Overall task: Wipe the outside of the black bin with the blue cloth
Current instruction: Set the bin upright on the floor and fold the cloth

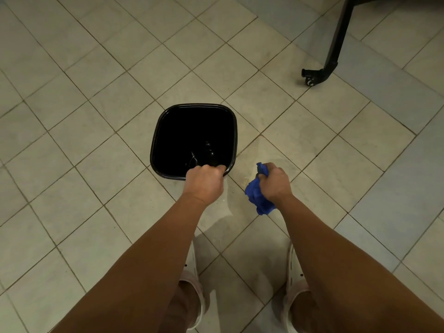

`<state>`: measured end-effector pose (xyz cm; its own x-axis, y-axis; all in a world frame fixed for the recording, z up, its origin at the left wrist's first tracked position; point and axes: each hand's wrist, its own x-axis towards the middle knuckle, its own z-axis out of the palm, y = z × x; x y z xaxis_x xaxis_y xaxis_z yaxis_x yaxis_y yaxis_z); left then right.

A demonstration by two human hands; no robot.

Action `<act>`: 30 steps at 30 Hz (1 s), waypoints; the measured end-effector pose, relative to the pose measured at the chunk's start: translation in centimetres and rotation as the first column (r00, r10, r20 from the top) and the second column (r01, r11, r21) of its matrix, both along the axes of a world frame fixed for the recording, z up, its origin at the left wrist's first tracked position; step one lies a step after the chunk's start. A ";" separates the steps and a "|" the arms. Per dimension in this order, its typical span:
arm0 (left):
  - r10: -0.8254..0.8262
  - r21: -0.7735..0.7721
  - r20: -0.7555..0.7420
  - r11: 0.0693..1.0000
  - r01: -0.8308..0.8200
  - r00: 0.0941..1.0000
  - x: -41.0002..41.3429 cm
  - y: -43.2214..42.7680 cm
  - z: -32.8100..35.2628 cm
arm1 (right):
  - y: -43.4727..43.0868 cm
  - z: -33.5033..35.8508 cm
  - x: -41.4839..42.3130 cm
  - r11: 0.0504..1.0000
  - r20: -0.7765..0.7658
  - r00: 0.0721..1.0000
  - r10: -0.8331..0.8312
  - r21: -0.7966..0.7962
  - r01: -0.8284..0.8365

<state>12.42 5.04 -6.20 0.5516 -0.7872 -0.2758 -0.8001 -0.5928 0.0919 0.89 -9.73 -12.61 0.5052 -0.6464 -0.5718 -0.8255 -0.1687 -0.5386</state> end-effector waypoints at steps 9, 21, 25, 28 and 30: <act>0.014 0.020 -0.067 1.000 -0.013 0.998 -0.2 0.8 -1.2 | -0.1 0.8 0.0 0.999 0.108 0.993 0.038 0.001 -0.038; 0.191 -0.089 -0.155 0.974 -0.207 0.969 -0.6 -0.7 -0.1 | -0.4 2.5 0.4 1.000 0.226 0.974 0.006 -0.008 -0.005; 0.249 -0.372 -0.132 0.885 -0.281 0.960 -0.2 -2.7 0.3 | -0.7 3.7 0.8 0.999 0.305 0.952 0.010 -0.034 0.000; 0.289 -0.443 -0.231 0.819 -0.365 0.929 0.1 -5.1 1.0 | -0.9 4.5 1.3 0.996 0.362 0.931 0.043 -0.086 -0.013; 0.324 -0.387 -0.424 0.779 -0.493 0.846 0.0 -6.7 2.1 | -1.0 5.1 1.6 0.995 0.409 0.911 0.047 -0.104 -0.005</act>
<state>12.37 -1.63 -4.12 0.7979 -0.5824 -0.1552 -0.3655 -0.6723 0.6438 2.44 -10.73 -7.56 0.6993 -0.6717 -0.2447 -0.5295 -0.2567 -0.8085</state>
